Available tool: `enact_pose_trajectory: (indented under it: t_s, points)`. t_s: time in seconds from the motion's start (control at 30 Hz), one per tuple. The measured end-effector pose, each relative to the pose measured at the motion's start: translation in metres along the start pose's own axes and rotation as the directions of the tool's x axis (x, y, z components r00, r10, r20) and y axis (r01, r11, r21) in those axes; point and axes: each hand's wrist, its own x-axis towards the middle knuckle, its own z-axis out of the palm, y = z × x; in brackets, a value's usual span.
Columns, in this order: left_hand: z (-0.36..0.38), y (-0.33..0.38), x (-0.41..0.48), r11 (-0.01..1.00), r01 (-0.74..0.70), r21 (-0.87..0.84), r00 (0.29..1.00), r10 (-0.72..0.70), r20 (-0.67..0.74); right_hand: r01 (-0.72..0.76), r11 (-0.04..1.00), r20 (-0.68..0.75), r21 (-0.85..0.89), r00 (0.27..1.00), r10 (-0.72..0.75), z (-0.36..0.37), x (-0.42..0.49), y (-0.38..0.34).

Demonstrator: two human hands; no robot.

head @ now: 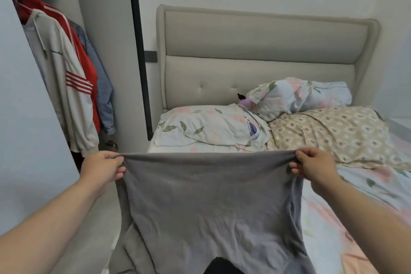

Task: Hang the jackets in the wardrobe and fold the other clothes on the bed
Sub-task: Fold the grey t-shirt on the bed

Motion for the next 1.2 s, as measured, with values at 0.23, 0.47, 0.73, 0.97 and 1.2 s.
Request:
enact_pose_trajectory:
  t_s: [0.23, 0.47, 0.73, 0.97, 1.2]
  points:
    - [0.049, -0.036, 0.056, 0.994, 0.108, 0.007, 0.994, -0.108, -0.035, -0.039, 0.995, -0.042, -0.087, 0.998, 0.035, 0.044, 0.049, 0.041]
    - [0.11, -0.081, 0.12, 0.977, 0.16, 0.144, 0.984, -0.146, -0.103, -0.051, 0.939, -0.075, -0.339, 0.997, 0.027, 0.089, 0.113, 0.102]
    - [0.121, -0.145, 0.111, 0.889, 0.151, 0.433, 0.988, -0.133, -0.072, -0.093, 0.781, -0.094, -0.617, 0.995, 0.044, 0.085, 0.126, 0.164]
    - [0.116, -0.151, 0.113, 0.885, 0.378, 0.271, 0.891, -0.427, 0.152, -0.243, 0.8, 0.017, -0.549, 0.954, 0.301, 0.08, 0.126, 0.171]
    - [0.131, -0.143, 0.124, 0.863, 0.489, 0.129, 0.833, -0.506, 0.223, -0.437, 0.764, -0.028, -0.475, 0.875, 0.483, 0.105, 0.142, 0.163]
